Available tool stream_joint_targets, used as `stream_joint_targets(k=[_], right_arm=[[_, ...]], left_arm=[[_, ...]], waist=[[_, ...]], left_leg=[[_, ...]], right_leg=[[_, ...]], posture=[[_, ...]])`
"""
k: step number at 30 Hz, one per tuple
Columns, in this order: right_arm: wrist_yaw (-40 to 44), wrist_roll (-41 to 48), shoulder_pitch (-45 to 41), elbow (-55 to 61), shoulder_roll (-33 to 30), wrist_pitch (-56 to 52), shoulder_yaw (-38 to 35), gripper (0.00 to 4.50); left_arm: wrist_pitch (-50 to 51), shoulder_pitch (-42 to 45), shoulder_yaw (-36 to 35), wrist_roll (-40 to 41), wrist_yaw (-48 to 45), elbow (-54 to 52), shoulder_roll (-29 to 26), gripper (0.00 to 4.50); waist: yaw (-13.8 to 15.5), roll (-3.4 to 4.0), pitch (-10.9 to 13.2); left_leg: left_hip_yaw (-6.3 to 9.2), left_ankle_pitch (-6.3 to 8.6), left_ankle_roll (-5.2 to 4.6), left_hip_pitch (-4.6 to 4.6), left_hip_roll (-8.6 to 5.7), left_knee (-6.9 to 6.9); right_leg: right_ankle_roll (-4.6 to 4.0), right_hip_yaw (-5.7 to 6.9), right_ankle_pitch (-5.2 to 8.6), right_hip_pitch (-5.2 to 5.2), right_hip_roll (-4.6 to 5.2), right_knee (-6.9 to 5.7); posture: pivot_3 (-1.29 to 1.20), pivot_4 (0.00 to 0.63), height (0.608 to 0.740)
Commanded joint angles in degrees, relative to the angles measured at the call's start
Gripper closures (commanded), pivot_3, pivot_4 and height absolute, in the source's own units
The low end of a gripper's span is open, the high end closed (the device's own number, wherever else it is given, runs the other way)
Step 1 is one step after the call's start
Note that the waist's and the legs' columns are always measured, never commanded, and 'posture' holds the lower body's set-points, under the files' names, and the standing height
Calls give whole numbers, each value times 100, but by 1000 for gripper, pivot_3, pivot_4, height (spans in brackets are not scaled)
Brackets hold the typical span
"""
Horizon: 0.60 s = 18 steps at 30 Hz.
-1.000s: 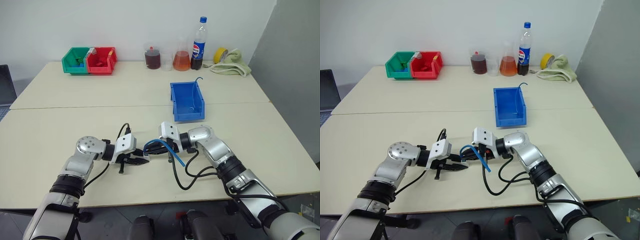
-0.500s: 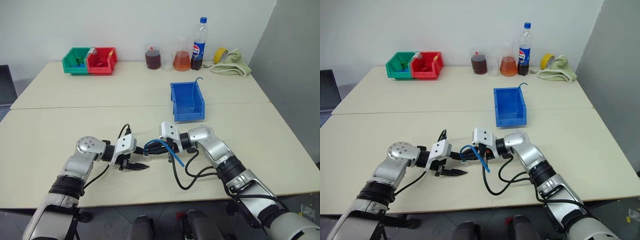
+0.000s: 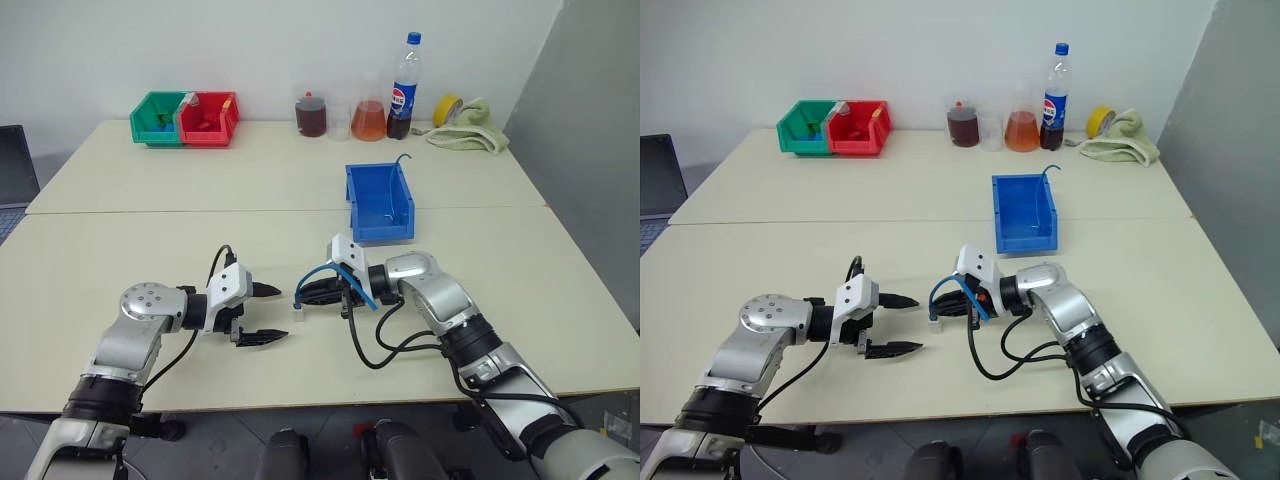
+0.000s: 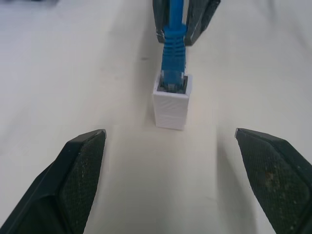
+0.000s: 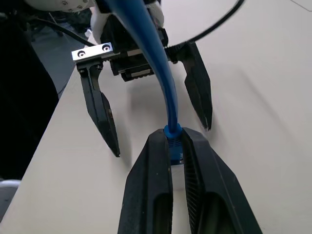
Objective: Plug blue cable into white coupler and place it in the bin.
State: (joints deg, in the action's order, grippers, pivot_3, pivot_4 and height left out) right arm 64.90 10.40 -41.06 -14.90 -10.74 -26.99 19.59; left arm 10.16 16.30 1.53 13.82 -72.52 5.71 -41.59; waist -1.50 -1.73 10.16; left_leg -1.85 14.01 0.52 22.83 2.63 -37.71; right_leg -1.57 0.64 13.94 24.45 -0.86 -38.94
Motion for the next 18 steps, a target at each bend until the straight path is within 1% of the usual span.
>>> stream_joint_targets(k=[1, 4, 5, 7, 9, 11, 14, 18], right_arm=[[-282, 644, -2, 929, -187, -1254, -603, 4422], [-674, 1184, -195, 1342, -411, -2442, -1263, 4422], [-759, 1282, -234, 1418, -460, -2654, -1376, 4422], [-968, 1556, -581, 1384, -655, -3221, -1841, 4422], [-1187, 1685, -897, 1259, -818, -3601, -2150, 4422], [-1318, 1757, -1031, 1191, -883, -3756, -2224, 4422], [-1484, 1578, -1821, 398, -1213, -3709, -2323, 4422], [-1434, 1250, -2531, -798, -1413, -3227, -2038, 4422]], left_arm=[[621, -273, -446, 520, 529, -1011, 67, 47], [1184, -558, -572, 864, 1053, -1924, 262, 47], [1304, -601, -583, 922, 1164, -2089, 295, 47], [1593, -704, -598, 1107, 1525, -2547, 473, 47], [1760, -756, -567, 1185, 1814, -2851, 608, 47], [1864, -758, -563, 1230, 1983, -2956, 667, 47], [1917, -626, -327, 1084, 2498, -3018, 1014, 47], [1907, -473, -117, 1018, 2787, -2957, 1288, 47]], waist=[[-2, 0, 3], [1, -1, 5], [0, -1, 5], [-5, 1, 7], [-6, 7, 15], [-6, 9, 16], [-29, 13, 19], [-32, 12, 21]], left_leg=[[-2, 0, 0, 4, -2, 0], [-2, 1, 1, 14, -2, 3], [-1, 1, 1, 14, -2, 4], [-1, 0, 1, 12, -1, 6], [-1, 0, 1, 9, -1, 6], [-4, 0, 1, 9, -2, 6], [-3, 0, 1, 3, 0, 18], [-6, 0, 0, 9, -4, 22]], right_leg=[[0, 0, 0, 6, 1, 1], [2, -2, -1, 17, 3, 2], [2, -1, -1, 17, 3, 2], [2, -1, -1, 17, 2, 2], [2, 0, -1, 17, 0, 1], [5, -3, -2, 17, 0, 1], [3, -5, -1, 16, -8, 6], [3, -9, -1, 21, -9, 10]], posture=[[0, 150, 740], [0, 150, 740], [0, 150, 740], [0, 150, 740], [0, 150, 740], [0, 150, 740], [0, 150, 740], [0, 150, 740]])
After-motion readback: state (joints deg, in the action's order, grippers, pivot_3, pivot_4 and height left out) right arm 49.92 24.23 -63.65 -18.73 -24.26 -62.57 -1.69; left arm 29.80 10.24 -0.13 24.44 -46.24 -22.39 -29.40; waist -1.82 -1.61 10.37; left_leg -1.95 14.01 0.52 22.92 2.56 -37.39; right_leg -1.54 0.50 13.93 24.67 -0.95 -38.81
